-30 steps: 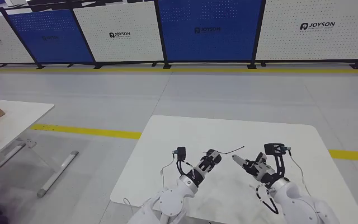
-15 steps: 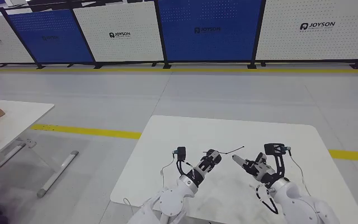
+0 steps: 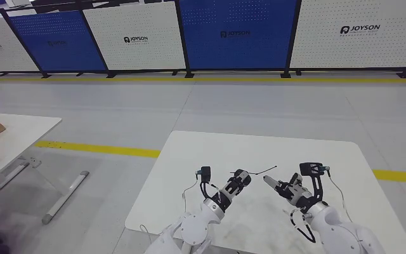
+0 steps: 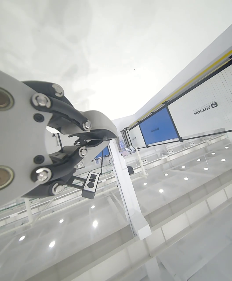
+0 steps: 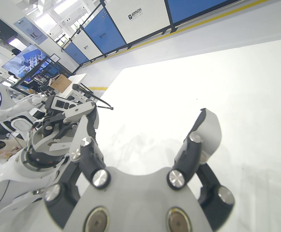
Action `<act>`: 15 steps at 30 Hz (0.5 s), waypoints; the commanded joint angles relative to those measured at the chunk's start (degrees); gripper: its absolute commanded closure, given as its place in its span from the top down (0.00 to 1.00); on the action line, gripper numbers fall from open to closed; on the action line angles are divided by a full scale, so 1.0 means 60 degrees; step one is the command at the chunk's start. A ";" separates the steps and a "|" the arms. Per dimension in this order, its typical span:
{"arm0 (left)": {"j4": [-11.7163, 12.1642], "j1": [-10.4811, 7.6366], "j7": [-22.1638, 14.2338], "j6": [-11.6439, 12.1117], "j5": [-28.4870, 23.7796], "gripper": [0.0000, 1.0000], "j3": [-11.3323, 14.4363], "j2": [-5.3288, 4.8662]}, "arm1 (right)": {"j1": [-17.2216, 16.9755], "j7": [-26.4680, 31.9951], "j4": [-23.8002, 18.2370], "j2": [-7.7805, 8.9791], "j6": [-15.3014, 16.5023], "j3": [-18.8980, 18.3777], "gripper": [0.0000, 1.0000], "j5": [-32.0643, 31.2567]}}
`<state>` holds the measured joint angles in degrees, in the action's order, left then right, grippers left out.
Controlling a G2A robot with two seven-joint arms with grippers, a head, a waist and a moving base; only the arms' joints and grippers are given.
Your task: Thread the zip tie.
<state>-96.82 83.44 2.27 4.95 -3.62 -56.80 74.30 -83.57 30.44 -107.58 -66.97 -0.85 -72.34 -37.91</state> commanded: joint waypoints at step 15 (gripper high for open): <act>0.0000 0.0000 0.0000 0.0000 0.0000 0.00 0.0000 0.0000 | 0.0096 0.1146 -0.0116 0.0102 0.0648 -0.0180 1.00 -0.0083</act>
<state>-96.82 83.44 2.27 4.95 -3.62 -56.80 74.30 -83.06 36.69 -108.21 -66.44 2.60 -73.04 -38.58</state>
